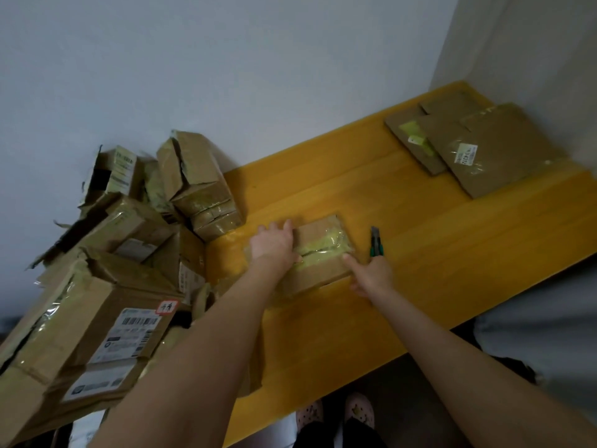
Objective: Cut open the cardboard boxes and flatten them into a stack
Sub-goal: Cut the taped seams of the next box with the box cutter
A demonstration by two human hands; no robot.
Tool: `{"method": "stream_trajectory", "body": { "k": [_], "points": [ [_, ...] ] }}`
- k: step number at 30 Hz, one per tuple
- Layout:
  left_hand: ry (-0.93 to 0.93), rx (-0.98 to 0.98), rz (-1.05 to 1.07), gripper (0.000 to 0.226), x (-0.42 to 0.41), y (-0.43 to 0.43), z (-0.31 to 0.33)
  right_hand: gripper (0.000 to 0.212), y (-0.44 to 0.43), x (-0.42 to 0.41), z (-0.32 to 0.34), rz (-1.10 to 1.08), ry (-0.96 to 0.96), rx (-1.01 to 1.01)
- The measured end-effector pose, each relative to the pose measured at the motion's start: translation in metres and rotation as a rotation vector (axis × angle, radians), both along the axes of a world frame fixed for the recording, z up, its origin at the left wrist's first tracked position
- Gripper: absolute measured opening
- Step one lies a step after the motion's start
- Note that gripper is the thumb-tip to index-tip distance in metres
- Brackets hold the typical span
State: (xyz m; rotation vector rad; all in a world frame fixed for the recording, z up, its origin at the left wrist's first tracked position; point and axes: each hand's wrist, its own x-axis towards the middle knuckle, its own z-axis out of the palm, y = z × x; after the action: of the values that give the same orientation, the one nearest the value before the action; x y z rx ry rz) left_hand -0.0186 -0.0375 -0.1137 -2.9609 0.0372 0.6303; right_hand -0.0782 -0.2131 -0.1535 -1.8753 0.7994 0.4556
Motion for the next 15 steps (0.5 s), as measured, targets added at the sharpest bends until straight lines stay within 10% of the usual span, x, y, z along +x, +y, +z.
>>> {"method": "stream_trajectory", "body": {
  "k": [7, 15],
  "points": [
    [0.011, -0.337, 0.135, 0.081, 0.006, 0.003, -0.005, 0.053, 0.024, 0.014, 0.014, -0.259, 0.002, 0.559],
    [0.1, -0.451, 0.406, 0.11, -0.017, -0.01, -0.012, 0.08, 0.024, 0.032, 0.02, 0.106, -0.06, -0.003]
  ]
}}
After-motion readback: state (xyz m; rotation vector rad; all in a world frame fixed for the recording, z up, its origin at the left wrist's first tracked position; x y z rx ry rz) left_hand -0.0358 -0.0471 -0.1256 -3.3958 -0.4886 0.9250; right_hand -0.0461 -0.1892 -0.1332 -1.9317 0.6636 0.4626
